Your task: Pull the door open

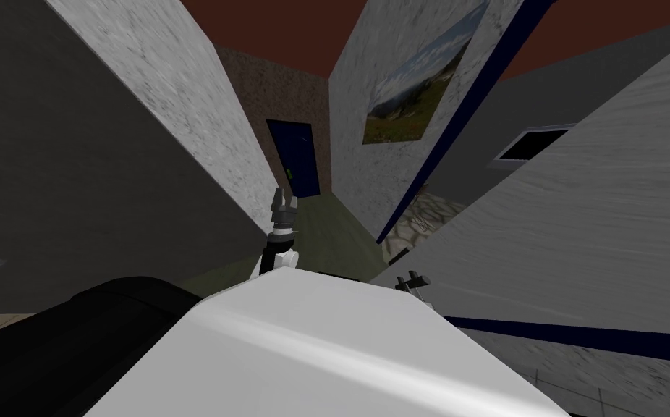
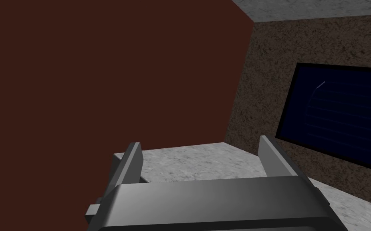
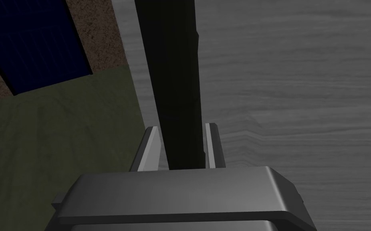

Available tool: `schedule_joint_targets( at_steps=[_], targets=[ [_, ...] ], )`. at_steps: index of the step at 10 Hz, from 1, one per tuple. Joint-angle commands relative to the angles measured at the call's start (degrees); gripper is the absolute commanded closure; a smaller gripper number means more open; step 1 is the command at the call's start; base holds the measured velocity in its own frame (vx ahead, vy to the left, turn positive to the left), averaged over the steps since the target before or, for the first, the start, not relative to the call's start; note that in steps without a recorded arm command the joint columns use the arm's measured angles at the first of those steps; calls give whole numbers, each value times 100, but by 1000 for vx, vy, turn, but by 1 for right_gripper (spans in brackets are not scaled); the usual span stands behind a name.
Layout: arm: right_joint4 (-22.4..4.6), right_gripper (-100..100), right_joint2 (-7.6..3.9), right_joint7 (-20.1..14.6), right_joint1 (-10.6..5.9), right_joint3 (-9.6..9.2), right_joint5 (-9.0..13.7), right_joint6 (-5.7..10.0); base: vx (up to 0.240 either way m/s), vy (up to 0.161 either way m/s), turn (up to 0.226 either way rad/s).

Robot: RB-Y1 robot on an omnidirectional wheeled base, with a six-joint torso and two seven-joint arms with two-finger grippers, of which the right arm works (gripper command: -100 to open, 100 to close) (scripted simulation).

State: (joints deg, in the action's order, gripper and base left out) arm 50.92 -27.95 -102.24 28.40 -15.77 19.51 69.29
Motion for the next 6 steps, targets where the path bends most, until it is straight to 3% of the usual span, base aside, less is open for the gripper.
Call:
schedule_joint_targets(
  at_steps=[1, 6],
  targets=[
    [-158, 100, -7, -37, 27, -67, -67, 228, -73, -10, 20],
    [-617, 100, -40, -121, 167, -288, -301, 960, -95, -30, 13]
  ],
)
